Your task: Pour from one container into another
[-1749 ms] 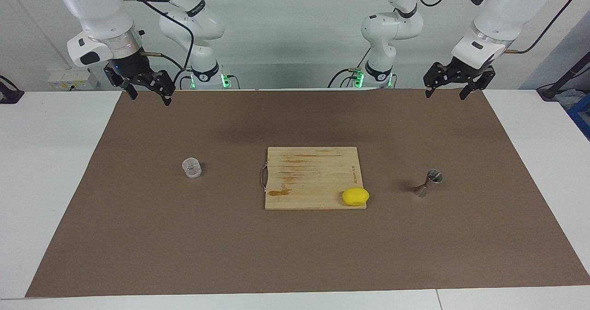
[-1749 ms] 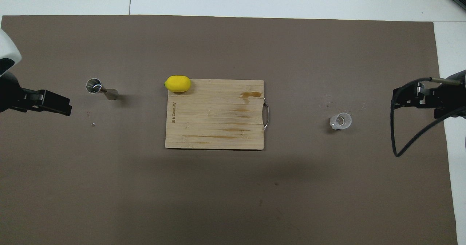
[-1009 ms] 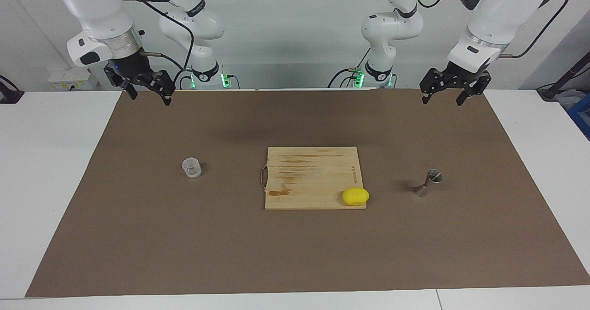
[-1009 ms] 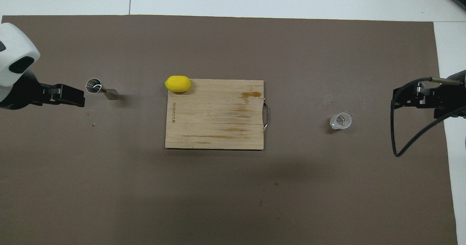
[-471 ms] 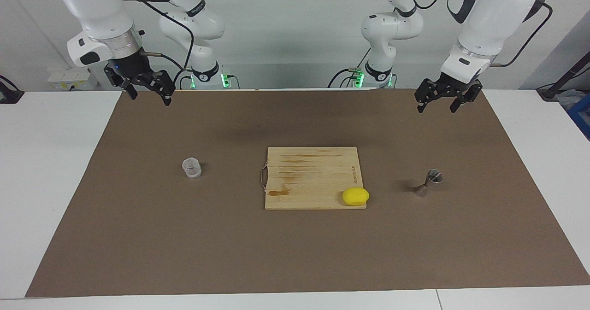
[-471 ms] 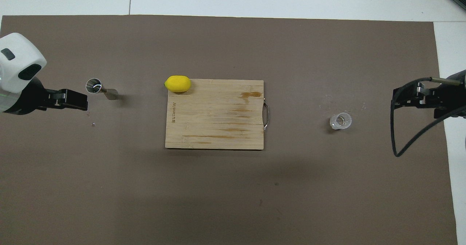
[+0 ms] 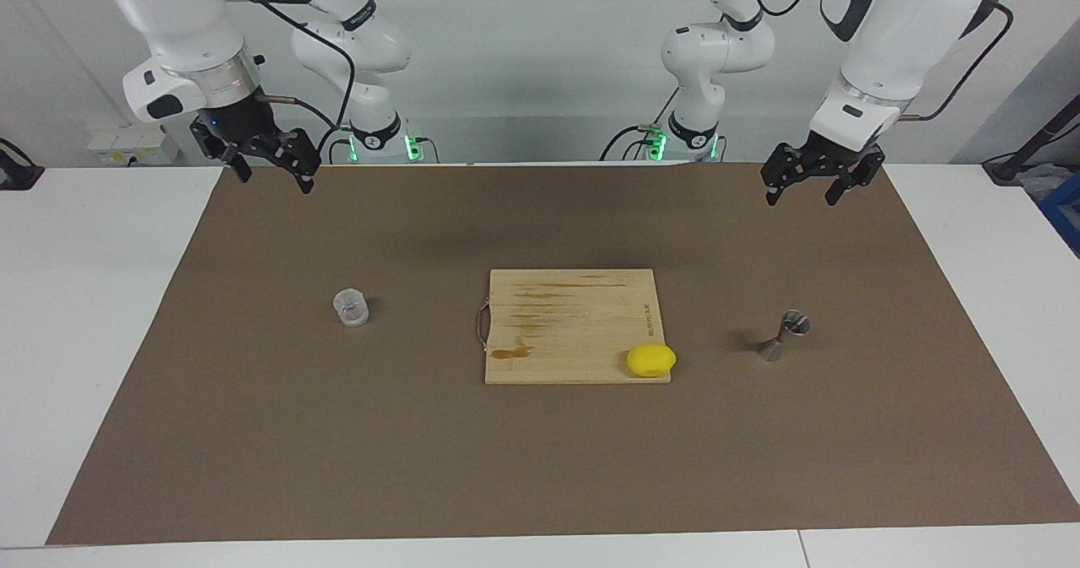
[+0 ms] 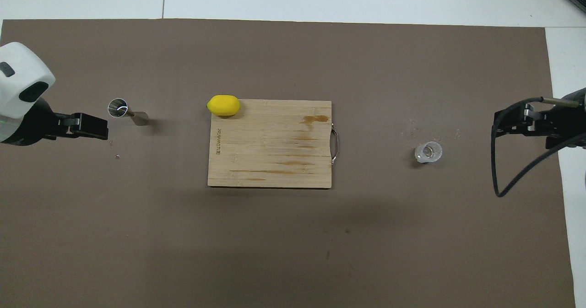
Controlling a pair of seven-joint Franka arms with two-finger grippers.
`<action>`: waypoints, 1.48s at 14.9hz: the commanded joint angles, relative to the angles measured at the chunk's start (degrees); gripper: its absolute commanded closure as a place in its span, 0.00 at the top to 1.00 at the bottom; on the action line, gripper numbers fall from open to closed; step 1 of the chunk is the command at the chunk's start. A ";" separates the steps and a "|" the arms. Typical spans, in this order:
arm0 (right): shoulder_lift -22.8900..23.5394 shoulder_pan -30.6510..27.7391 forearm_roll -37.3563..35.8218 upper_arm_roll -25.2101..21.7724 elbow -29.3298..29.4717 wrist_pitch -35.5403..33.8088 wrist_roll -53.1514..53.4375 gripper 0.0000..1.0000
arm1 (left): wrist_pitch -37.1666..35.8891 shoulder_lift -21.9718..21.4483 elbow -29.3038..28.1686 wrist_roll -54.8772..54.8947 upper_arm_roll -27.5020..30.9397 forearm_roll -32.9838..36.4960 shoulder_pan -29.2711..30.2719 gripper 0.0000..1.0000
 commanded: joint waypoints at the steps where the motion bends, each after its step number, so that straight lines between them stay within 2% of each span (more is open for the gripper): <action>1: -1.39 -0.76 1.26 0.17 -1.53 0.75 -1.60 1.00 | 0.73 -1.69 -1.67 0.04 0.23 0.01 0.00 1.00; 3: -1.39 -0.76 1.26 0.08 -1.53 0.84 -1.60 1.00 | 0.21 -2.82 -3.33 -1.01 0.23 -0.08 0.08 1.00; 5: -1.39 -0.76 1.26 0.17 -1.53 0.75 -1.60 1.00 | 0.82 -5.37 -8.59 -3.54 0.23 -0.86 0.79 1.00; 7: -1.39 -0.76 1.26 0.08 -1.53 0.84 -1.60 1.00 | 0.56 -4.86 -9.66 -7.42 0.41 -6.99 2.80 1.00; 10: -1.39 -0.76 1.26 0.08 -1.53 0.75 -1.60 1.00 | -0.93 -1.52 -9.49 -9.27 0.41 -14.47 5.96 1.00; 12: -1.39 -0.76 1.26 0.08 -1.53 0.75 -1.60 1.00 | -4.96 2.42 -8.70 -12.60 0.50 -20.09 8.16 1.00; 14: -1.39 -0.76 1.26 0.08 -1.53 0.84 -1.60 1.00 | -5.86 5.94 -7.82 -14.45 0.50 -23.79 9.83 1.00; 16: -1.39 -0.76 1.26 0.17 -1.53 0.84 -1.60 1.00 | -5.77 7.53 -8.17 -18.14 0.58 -29.50 12.20 1.00; 22: -1.39 -0.76 1.26 0.17 -1.53 0.75 -1.60 1.00 | -6.12 9.82 -9.58 -31.48 0.94 -39.09 16.33 1.00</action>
